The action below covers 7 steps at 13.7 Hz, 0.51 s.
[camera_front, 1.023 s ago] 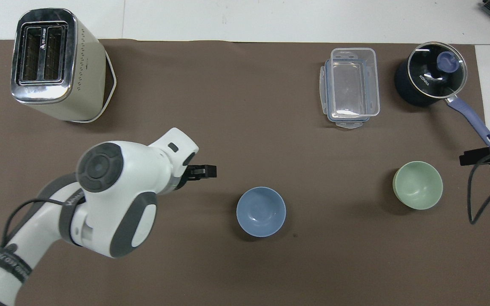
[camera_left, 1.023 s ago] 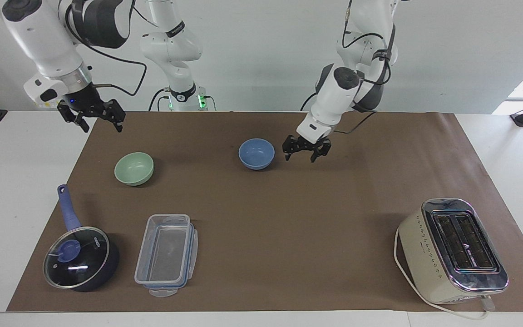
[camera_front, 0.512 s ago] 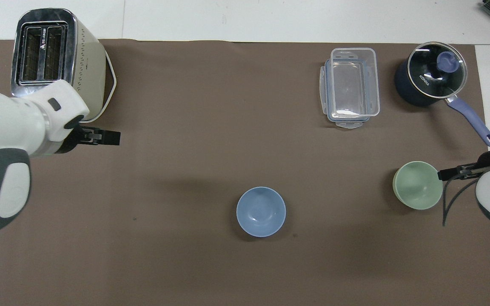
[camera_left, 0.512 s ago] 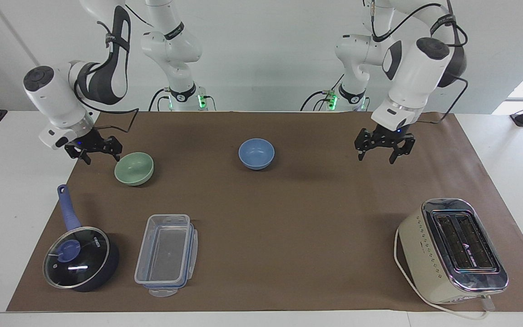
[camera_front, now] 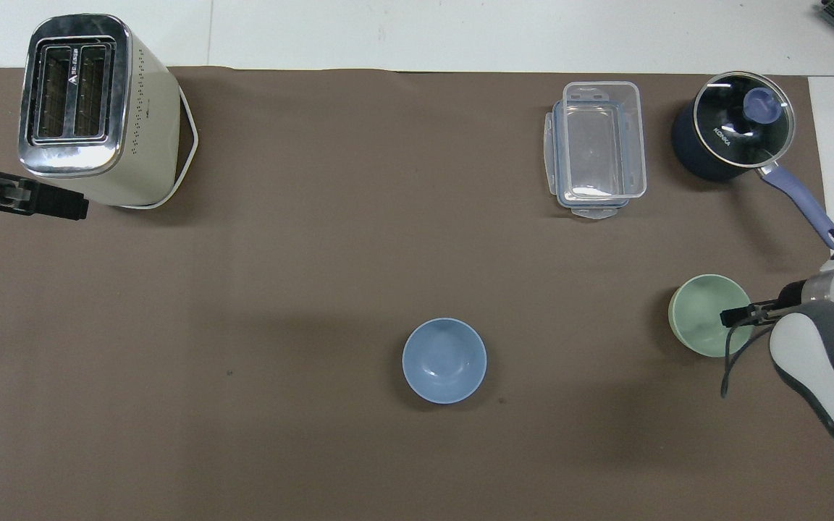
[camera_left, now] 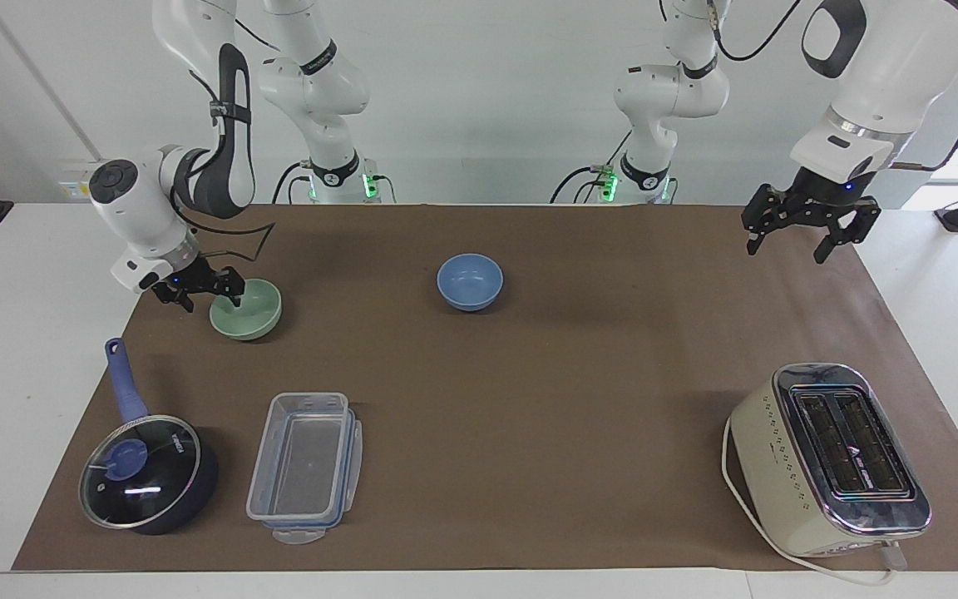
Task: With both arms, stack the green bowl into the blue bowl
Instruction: 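Grasp the pale green bowl rim with the right gripper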
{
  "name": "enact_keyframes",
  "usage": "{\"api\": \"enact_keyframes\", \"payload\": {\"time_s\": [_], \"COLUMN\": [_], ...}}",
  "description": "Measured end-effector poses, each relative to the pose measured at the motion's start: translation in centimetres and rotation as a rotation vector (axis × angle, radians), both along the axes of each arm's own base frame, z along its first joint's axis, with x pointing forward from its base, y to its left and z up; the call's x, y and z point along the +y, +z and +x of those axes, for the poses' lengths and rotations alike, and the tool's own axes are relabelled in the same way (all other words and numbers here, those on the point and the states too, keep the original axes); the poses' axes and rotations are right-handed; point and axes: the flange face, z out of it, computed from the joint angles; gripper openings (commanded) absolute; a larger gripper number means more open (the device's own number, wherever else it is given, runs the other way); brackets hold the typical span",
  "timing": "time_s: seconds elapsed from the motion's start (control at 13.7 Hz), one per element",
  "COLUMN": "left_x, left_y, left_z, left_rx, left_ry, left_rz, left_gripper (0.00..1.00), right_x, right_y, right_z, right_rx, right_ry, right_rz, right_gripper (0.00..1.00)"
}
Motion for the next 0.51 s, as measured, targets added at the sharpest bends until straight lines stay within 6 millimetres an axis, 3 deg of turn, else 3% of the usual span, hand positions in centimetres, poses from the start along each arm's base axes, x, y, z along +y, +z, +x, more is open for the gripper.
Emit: {"api": "enact_keyframes", "payload": {"time_s": [0.07, 0.15, 0.22, 0.51], "left_x": [0.14, 0.08, -0.03, -0.02], "left_y": [0.20, 0.14, -0.02, -0.18], "left_z": [-0.13, -0.21, -0.34, -0.48], "left_rx": [0.008, 0.015, 0.030, 0.045], "left_ry": [0.000, -0.001, -0.003, -0.003], "left_rz": [0.001, 0.001, 0.003, 0.004], "left_gripper": [1.00, 1.00, 1.00, 1.00], "right_x": [0.00, -0.02, -0.01, 0.05], "right_y": [-0.02, -0.05, -0.17, -0.62], "right_z": [-0.01, -0.03, -0.05, 0.02], "right_rx": [0.000, 0.001, 0.002, -0.001], "right_ry": [0.000, -0.001, -0.007, -0.035], "right_rz": [0.000, 0.000, 0.007, 0.035], "right_gripper": [0.26, 0.04, 0.00, 0.00]}}
